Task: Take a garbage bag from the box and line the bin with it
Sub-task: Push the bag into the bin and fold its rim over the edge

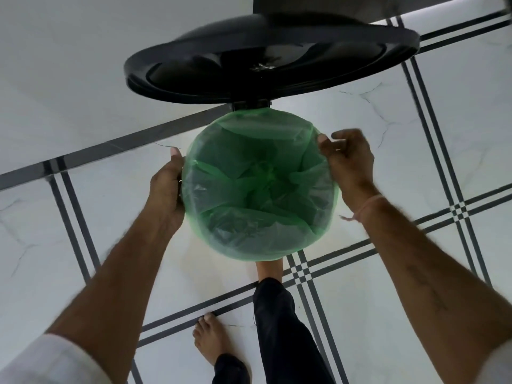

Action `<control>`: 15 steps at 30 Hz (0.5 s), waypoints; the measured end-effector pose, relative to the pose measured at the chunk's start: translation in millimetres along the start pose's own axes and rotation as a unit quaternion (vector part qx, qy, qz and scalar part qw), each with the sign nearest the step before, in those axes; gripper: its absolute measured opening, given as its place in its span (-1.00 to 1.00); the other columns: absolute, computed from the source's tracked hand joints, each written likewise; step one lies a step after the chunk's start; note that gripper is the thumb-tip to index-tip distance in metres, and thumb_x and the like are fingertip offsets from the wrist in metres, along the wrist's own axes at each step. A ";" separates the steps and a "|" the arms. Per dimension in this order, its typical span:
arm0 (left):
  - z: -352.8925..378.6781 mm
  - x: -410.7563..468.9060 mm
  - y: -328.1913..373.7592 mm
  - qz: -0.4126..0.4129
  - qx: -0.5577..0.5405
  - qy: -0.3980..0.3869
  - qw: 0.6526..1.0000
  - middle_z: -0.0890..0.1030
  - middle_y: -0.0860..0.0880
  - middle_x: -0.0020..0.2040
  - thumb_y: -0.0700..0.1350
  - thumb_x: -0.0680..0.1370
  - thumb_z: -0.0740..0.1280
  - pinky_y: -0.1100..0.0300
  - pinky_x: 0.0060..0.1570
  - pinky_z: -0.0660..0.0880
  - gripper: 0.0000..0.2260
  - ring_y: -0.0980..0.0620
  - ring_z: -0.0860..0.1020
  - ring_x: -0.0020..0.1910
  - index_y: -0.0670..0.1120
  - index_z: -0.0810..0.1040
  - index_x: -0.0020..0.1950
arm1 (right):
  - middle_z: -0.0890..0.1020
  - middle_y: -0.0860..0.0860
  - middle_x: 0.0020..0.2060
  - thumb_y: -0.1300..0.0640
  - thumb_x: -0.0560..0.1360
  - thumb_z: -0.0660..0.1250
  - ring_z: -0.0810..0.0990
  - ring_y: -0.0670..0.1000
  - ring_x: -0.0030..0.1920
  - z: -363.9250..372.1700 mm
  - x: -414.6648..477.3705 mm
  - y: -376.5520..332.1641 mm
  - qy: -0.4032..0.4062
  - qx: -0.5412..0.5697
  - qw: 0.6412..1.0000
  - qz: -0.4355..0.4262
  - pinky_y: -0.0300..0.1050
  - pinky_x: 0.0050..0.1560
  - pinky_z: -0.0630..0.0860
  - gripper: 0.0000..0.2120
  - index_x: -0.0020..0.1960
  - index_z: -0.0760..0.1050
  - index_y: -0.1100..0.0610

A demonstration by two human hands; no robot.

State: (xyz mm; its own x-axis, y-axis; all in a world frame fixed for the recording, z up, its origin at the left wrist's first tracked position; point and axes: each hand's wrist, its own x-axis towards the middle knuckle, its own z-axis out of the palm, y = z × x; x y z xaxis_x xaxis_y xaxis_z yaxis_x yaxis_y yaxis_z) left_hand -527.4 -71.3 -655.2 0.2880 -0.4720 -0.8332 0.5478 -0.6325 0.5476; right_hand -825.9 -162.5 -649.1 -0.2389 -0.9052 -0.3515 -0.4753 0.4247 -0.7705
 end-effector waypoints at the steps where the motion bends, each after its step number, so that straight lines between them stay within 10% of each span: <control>1: 0.3 -3.7 -1.7 0.013 0.023 0.035 0.999 0.72 -0.13 0.18 0.35 0.58 0.27 -0.12 0.20 0.61 -0.42 -0.14 0.68 0.17 -0.13 0.67 0.21 | 0.67 0.06 -0.08 0.02 0.53 0.47 0.63 0.08 -0.09 3.0 -9.1 -2.4 0.053 -0.076 0.989 -0.112 -0.06 -0.07 0.56 -0.80 -0.02 0.56 0.14; 4: 4.3 -20.5 -14.6 0.078 0.076 0.143 0.984 0.66 0.03 0.05 0.32 0.62 0.22 0.06 0.09 0.58 -0.56 0.00 0.62 0.05 -0.05 0.59 0.02 | 0.61 -0.03 -0.14 0.15 0.60 0.38 0.55 -0.08 -0.18 30.0 -51.7 -23.6 -0.067 -0.133 0.946 -0.287 -0.29 -0.09 0.49 -0.91 0.00 0.61 0.18; 7: 10.8 -32.5 -36.0 0.126 0.062 0.123 0.982 0.62 0.00 -0.08 0.15 0.67 0.26 0.10 -0.04 0.59 -0.72 0.03 0.58 -0.10 -0.04 0.54 -0.05 | 0.66 0.04 0.23 -0.06 0.69 0.23 0.64 0.03 0.19 82.7 -78.8 -18.5 -0.336 -0.189 0.916 -0.114 -0.16 0.28 0.48 -0.64 0.39 0.54 0.08; 10: 10.3 -29.2 -44.1 0.148 0.079 0.124 0.978 0.59 -0.04 -0.09 0.12 0.66 0.27 0.01 0.00 0.56 -0.73 0.00 0.54 -0.09 -0.07 0.53 -0.04 | 0.16 -0.05 0.67 -0.30 0.67 0.04 0.12 0.05 0.65 120.5 -92.6 4.5 -0.513 -0.192 0.836 0.031 -0.02 0.63 0.03 -0.39 0.66 0.10 -0.13; 15: 14.3 -25.0 -43.1 0.157 0.080 0.126 0.976 0.52 -0.07 -0.06 0.15 0.67 0.19 -0.08 0.08 0.54 -0.63 -0.01 0.49 -0.06 -0.17 0.46 -0.01 | 0.08 -0.05 0.68 -0.30 0.69 -0.06 0.04 0.08 0.67 123.1 -96.9 9.5 -0.554 -0.210 0.802 0.070 0.04 0.60 -0.04 -0.43 0.66 0.03 -0.20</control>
State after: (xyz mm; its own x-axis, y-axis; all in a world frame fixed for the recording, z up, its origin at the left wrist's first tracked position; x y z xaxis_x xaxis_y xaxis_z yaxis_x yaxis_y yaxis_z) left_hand -569.3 -41.0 -656.9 0.6170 -0.5051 -0.6034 0.2779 -0.5775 0.7676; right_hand -703.1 -72.8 -687.8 0.4748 -0.2081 -0.8551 -0.8083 0.2814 -0.5173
